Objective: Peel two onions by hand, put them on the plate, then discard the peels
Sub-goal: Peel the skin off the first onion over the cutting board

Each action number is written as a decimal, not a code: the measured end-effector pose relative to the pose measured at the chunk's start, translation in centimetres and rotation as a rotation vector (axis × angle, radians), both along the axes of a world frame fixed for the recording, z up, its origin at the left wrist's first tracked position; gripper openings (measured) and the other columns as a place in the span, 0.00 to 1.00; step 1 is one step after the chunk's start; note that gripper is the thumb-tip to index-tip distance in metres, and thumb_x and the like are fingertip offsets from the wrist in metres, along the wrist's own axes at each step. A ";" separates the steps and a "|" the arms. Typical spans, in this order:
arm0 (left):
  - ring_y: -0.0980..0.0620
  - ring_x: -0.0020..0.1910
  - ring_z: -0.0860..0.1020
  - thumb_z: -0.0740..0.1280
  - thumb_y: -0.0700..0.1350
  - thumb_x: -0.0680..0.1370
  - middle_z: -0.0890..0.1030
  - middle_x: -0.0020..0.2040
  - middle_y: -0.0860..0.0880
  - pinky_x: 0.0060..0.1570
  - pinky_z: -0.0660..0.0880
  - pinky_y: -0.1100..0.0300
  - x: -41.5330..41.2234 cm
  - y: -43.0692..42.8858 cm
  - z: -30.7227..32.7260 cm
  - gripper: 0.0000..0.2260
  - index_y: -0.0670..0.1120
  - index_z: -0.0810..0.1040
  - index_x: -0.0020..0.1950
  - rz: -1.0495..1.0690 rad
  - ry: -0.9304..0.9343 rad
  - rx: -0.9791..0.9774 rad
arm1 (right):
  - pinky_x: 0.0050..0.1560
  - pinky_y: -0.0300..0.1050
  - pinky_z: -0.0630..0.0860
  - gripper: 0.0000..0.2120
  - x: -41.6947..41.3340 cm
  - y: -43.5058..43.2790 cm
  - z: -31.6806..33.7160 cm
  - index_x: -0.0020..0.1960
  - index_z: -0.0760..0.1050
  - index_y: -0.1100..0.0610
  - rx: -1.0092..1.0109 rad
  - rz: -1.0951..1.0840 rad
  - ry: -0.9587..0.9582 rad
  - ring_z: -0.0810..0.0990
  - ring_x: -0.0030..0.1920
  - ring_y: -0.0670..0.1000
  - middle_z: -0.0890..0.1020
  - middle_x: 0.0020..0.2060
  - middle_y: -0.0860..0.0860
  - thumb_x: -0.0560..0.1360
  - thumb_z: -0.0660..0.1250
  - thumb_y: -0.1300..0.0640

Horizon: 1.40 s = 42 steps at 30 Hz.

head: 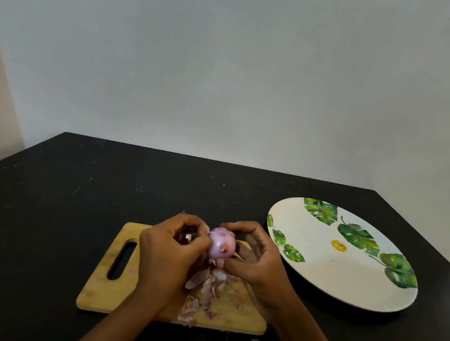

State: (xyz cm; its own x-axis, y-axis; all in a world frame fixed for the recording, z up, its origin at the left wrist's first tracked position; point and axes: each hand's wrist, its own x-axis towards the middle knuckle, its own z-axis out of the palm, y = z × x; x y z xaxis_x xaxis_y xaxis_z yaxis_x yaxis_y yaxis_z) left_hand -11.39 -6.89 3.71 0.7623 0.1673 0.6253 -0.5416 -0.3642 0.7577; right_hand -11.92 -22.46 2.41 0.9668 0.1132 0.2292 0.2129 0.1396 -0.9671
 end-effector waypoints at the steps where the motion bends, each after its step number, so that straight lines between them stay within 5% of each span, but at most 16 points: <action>1: 0.60 0.36 0.80 0.70 0.38 0.69 0.81 0.34 0.57 0.34 0.73 0.73 0.1 0.0 0.1 0.09 0.54 0.79 0.37 -0.009 0.044 -0.064 | 0.52 0.46 0.80 0.24 0.0 0.0 0.1 0.56 0.75 0.59 0.011 0.007 0.003 0.82 0.56 0.54 0.84 0.52 0.50 0.62 0.73 0.70; 8: 0.56 0.35 0.81 0.67 0.35 0.74 0.83 0.34 0.51 0.34 0.77 0.67 0.8 0.7 0.5 0.08 0.46 0.81 0.39 -0.041 0.291 -0.323 | 0.50 0.49 0.81 0.27 -0.3 -0.1 0.9 0.54 0.76 0.58 0.353 0.231 0.128 0.82 0.55 0.57 0.83 0.54 0.56 0.56 0.74 0.70; 12: 0.63 0.38 0.79 0.69 0.37 0.73 0.81 0.35 0.57 0.35 0.74 0.73 1.2 1.3 0.2 0.12 0.55 0.79 0.38 -0.001 0.265 -0.073 | 0.50 0.50 0.81 0.27 -0.3 -0.3 1.0 0.56 0.76 0.60 0.473 0.303 0.154 0.82 0.55 0.60 0.82 0.55 0.59 0.56 0.72 0.69; 15: 0.63 0.38 0.78 0.71 0.42 0.72 0.80 0.40 0.60 0.36 0.71 0.74 0.9 0.8 -0.4 0.06 0.53 0.82 0.45 0.031 0.256 0.189 | 0.52 0.52 0.81 0.28 -0.3 -0.2 1.0 0.57 0.76 0.62 0.482 0.312 0.181 0.82 0.56 0.61 0.82 0.56 0.61 0.57 0.73 0.68; 19: 0.61 0.46 0.71 0.72 0.44 0.71 0.83 0.47 0.52 0.42 0.62 0.73 1.0 0.5 -1.1 0.05 0.48 0.84 0.46 0.120 0.110 0.445 | 0.48 0.49 0.82 0.34 0.1 -0.1 0.8 0.56 0.79 0.60 0.417 0.212 0.209 0.83 0.54 0.60 0.83 0.54 0.60 0.50 0.84 0.62; 22: 0.60 0.49 0.71 0.68 0.50 0.72 0.81 0.47 0.56 0.44 0.61 0.73 1.2 0.6 -1.0 0.09 0.48 0.84 0.46 0.099 0.056 0.435 | 0.47 0.48 0.81 0.26 0.2 -0.1 0.6 0.54 0.80 0.58 0.351 0.136 0.199 0.83 0.54 0.59 0.84 0.53 0.57 0.56 0.79 0.65; 25: 0.63 0.45 0.77 0.67 0.46 0.75 0.78 0.45 0.62 0.42 0.72 0.73 1.0 0.6 -0.5 0.07 0.52 0.81 0.51 0.002 0.105 0.225 | 0.50 0.49 0.81 0.24 0.3 -0.2 0.3 0.55 0.80 0.56 0.258 0.071 0.169 0.82 0.56 0.57 0.84 0.51 0.52 0.60 0.76 0.67; 28: 0.67 0.45 0.77 0.69 0.40 0.74 0.79 0.41 0.63 0.40 0.72 0.76 0.5 0.3 0.4 0.10 0.57 0.78 0.46 -0.133 0.102 0.117 | 0.55 0.51 0.80 0.26 0.4 -0.2 0.1 0.57 0.78 0.55 0.070 -0.018 0.073 0.82 0.56 0.54 0.84 0.52 0.49 0.60 0.78 0.62; 32: 0.65 0.44 0.79 0.72 0.47 0.72 0.81 0.40 0.61 0.42 0.75 0.73 0.2 0.3 0.3 0.06 0.57 0.80 0.47 -0.170 0.096 0.201 | 0.51 0.39 0.79 0.22 0.3 -0.2 -0.3 0.56 0.77 0.57 -0.121 -0.083 -0.092 0.82 0.56 0.48 0.84 0.50 0.49 0.66 0.75 0.71; 37: 0.64 0.37 0.79 0.72 0.51 0.70 0.83 0.40 0.56 0.43 0.74 0.75 0.5 0.7 -0.2 0.10 0.49 0.83 0.50 -0.128 0.079 0.363 | 0.52 0.40 0.79 0.21 0.5 0.1 -1.2 0.56 0.76 0.55 -0.208 -0.119 -0.205 0.82 0.56 0.50 0.82 0.53 0.53 0.66 0.76 0.67; 42: 0.65 0.30 0.76 0.61 0.56 0.70 0.82 0.32 0.53 0.29 0.68 0.79 0.6 0.8 -0.2 0.17 0.47 0.84 0.44 -0.106 0.008 0.499 | 0.54 0.43 0.80 0.22 0.7 0.2 -1.7 0.57 0.76 0.55 -0.254 -0.140 -0.238 0.82 0.56 0.51 0.81 0.54 0.55 0.65 0.75 0.62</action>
